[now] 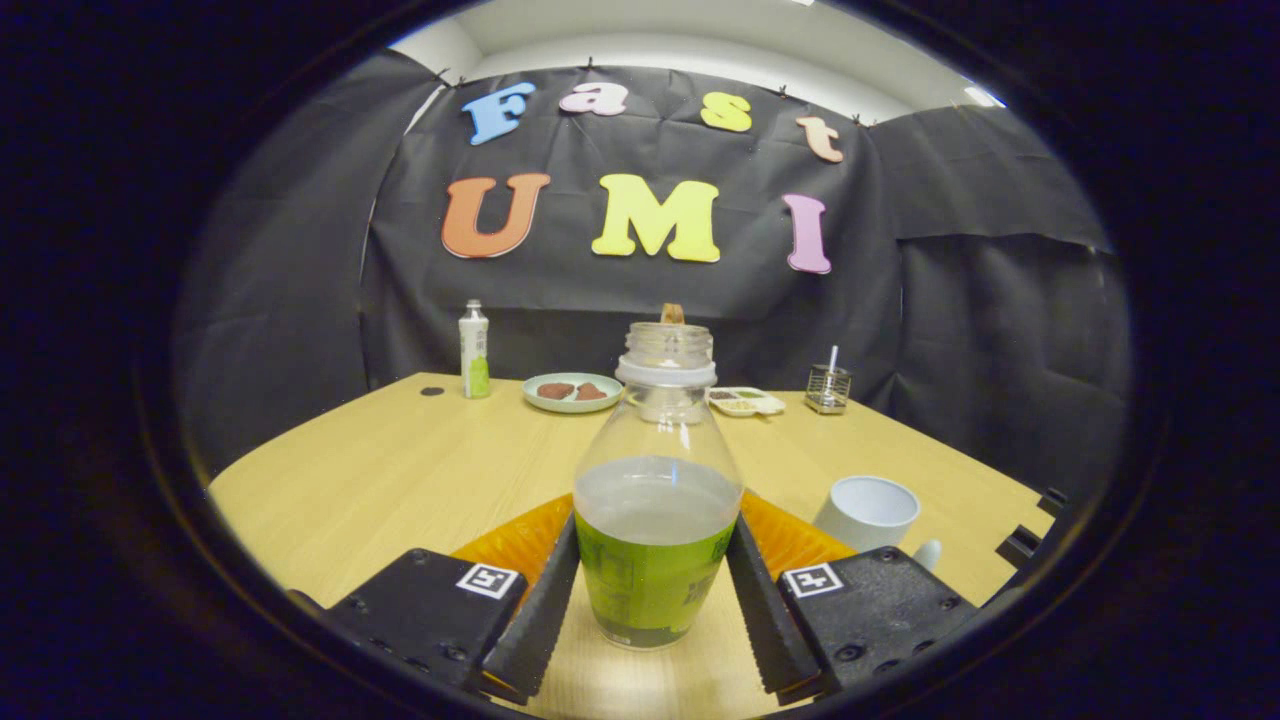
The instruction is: Take the bottle from table, then pour the juice into the cup, finally place the bottle on the coaster
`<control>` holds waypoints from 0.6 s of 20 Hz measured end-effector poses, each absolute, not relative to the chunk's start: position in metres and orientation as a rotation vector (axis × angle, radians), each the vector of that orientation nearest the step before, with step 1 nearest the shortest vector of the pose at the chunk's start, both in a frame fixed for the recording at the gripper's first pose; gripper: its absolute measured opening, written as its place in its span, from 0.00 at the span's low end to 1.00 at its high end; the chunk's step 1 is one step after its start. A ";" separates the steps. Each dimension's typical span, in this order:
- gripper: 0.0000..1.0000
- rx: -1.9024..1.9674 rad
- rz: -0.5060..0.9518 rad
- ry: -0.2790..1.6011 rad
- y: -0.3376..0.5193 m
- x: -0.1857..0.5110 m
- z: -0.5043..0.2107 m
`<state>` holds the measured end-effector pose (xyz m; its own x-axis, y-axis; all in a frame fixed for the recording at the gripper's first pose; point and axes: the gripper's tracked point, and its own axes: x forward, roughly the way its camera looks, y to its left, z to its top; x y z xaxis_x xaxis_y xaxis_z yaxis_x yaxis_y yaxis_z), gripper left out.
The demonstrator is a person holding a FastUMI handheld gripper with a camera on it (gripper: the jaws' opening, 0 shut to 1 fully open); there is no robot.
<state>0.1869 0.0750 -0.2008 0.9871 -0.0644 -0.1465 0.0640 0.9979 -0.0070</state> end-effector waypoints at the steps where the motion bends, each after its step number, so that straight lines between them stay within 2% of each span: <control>1: 0.81 0.008 -0.054 0.137 0.075 0.184 -0.197; 12: 0.80 0.038 -0.038 0.123 0.059 0.161 -0.151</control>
<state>0.1610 0.0587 -0.1506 0.9918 -0.0354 -0.1229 0.0400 0.9986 0.0356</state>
